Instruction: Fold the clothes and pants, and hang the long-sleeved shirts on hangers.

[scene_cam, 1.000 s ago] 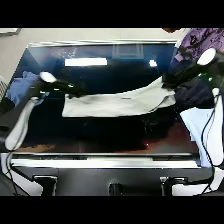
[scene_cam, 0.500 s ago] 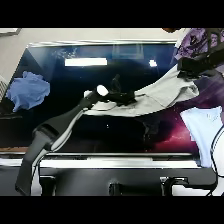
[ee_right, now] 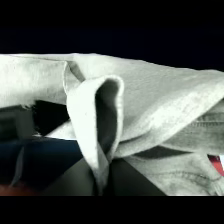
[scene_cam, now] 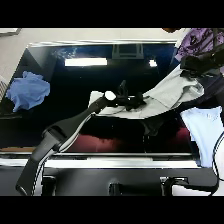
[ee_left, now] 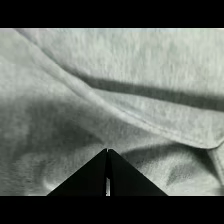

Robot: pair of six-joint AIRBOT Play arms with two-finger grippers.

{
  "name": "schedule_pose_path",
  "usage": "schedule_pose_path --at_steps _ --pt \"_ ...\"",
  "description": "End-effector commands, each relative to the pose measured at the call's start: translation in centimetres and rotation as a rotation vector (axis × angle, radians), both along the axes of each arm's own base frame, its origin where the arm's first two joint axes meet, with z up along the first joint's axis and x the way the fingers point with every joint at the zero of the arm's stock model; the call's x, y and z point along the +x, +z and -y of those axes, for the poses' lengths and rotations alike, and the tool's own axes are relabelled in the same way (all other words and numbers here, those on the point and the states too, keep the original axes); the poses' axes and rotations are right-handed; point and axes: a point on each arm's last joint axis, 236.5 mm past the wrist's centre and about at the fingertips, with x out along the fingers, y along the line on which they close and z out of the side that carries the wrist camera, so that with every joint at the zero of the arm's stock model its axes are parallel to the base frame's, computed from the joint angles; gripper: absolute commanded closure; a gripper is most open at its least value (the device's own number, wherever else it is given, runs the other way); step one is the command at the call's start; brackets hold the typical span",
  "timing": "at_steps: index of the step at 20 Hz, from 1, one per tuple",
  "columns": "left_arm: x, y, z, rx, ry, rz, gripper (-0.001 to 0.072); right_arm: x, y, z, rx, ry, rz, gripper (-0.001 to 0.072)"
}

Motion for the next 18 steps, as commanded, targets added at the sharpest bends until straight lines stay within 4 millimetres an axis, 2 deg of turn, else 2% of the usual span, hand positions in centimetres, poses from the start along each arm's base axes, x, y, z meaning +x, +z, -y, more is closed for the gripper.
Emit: schedule_pose_path --at_steps 1,4,6,8,11,13,15,18 --pt "2.4 0.9 -4.9 0.025 -0.026 -0.007 0.0692 0.6 0.1 -1.8 0.069 0.035 0.013 0.0684" --pt "5.6 2.5 -13.5 0.181 -0.046 0.077 0.0692 1.4 -0.8 -5.1 0.147 0.08 -0.007 0.0684" --pt "7.8 4.8 -20.6 0.301 -0.018 0.144 0.0692 2.1 -1.8 -7.9 0.16 0.112 -0.015 0.0684" --pt "9.4 8.1 -28.1 0.407 0.04 0.196 0.0692 2.7 -3.0 -11.4 0.18 0.14 -0.027 0.0684" --pt "9.8 12.5 -38.8 0.533 0.149 0.225 0.0692 3.2 -5.1 -17.1 0.209 0.19 -0.05 0.0684" --pt "9.5 15.0 -44.8 0.585 0.235 0.231 0.0691 3.0 -7.1 -21.3 0.224 0.228 -0.075 0.0684" --pt "9.0 17.2 -49.6 0.604 0.318 0.234 0.0691 2.9 -9.0 -24.7 0.237 0.25 -0.097 0.0684" --pt "7.9 18.5 -54.5 0.62 0.395 0.21 0.0691 2.9 -11.9 -29.0 0.267 0.256 -0.122 0.0684"
